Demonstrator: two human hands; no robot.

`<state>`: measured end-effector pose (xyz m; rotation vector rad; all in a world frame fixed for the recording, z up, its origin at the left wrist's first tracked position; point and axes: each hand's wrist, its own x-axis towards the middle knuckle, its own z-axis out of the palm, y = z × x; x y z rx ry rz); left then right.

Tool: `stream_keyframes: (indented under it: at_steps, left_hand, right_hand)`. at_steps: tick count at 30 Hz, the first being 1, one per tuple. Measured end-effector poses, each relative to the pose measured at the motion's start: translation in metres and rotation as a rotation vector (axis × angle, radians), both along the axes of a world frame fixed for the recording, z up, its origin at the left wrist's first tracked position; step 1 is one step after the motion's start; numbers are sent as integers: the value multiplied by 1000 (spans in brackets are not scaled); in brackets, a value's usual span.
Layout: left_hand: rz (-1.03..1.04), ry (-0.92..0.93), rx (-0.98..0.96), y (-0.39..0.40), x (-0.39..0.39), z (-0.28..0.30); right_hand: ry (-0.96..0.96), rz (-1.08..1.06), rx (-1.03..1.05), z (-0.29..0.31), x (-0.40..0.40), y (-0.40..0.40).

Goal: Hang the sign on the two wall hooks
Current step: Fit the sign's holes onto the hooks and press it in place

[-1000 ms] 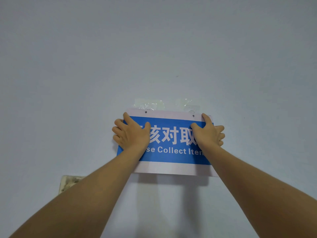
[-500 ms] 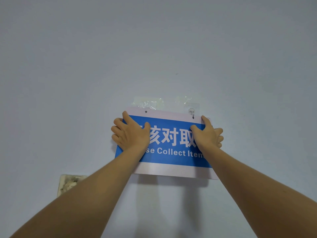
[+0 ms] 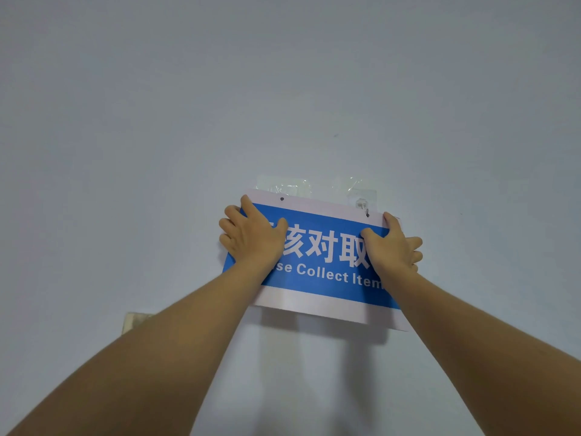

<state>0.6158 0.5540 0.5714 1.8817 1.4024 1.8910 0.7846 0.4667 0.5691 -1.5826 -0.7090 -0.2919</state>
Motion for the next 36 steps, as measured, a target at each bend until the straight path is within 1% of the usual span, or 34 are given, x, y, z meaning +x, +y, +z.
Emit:
stream_keyframes:
  at_steps: [10, 14, 23, 36]
  left_hand:
    - [23, -26, -28, -2, 4, -16]
    - [-10, -41, -85, 0, 4, -25]
    - [-37, -61, -86, 2, 3, -30]
    - [-46, -6, -141, 0, 2, -30]
  right_hand:
    - [-43, -37, -4, -1, 3, 3]
    - [-78, -68, -38, 0, 1, 2]
    - [-100, -37, -77, -4, 2, -1]
    - [-131, -31, -145, -7, 1, -6]
